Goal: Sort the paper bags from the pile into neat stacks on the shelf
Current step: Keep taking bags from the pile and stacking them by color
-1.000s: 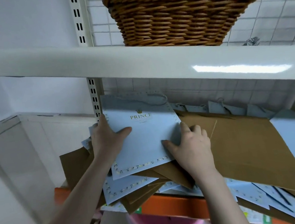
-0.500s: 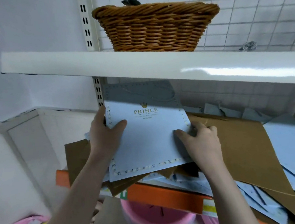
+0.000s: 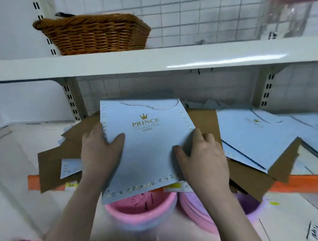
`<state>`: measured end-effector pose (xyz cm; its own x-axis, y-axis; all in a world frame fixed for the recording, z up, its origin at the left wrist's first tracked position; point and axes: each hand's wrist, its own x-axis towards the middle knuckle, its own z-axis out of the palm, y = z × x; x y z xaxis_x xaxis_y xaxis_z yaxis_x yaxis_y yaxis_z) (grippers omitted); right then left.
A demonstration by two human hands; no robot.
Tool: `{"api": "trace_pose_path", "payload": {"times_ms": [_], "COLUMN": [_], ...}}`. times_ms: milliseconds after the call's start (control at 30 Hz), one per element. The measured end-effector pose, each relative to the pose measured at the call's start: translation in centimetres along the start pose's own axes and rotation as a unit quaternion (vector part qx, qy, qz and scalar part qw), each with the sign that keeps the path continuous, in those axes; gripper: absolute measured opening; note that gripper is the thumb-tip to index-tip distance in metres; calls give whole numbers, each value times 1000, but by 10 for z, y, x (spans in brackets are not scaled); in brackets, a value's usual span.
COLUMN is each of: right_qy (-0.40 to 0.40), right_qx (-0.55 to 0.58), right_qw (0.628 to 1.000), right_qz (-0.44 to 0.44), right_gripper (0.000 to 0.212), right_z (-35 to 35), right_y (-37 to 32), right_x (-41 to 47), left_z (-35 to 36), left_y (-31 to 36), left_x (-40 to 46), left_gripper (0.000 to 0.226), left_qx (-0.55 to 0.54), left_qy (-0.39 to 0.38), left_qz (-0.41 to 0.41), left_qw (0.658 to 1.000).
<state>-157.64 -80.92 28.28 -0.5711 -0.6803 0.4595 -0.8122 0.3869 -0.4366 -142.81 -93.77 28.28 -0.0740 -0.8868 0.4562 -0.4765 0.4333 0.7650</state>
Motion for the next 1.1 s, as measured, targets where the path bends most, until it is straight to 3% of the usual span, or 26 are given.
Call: {"api": "trace_pose_path", "payload": {"times_ms": [67,233,333,433,700,900,1100], "right_qy": [16,14,2,9,42,62,75], "right_qx": [-7,-22,-18,-25,-39,-40,-68], "right_qw": [1000,999,999,997,993,989,980], "right_qz": [13,32,51,74,100,126,171], "right_gripper": [52,52,45,38,43,36,34], "right_z": [-12,-41,-58,-79,-124,-168,-229], "right_y": [10,34,52,67,121,197,325], "right_x": [-17,-77,-107,-128,-153,-157,-159], "left_z": [0,-2,0,3,27,88,191], "left_y": [10,19,26,45,100,162,246], "left_x": [-19,-81,-114,-143,-181,-218,-285], "left_gripper": [20,28,46,40,38,38,49], "left_qx": [-10,-38,-13,-14,-11,-13,-29], "left_qy": [-8,-49,-78,-97,-119,-136,-166], "left_qz": [18,4,-11,-13,59,91,95], "left_qw": [1000,998,997,995,991,986,981]}}
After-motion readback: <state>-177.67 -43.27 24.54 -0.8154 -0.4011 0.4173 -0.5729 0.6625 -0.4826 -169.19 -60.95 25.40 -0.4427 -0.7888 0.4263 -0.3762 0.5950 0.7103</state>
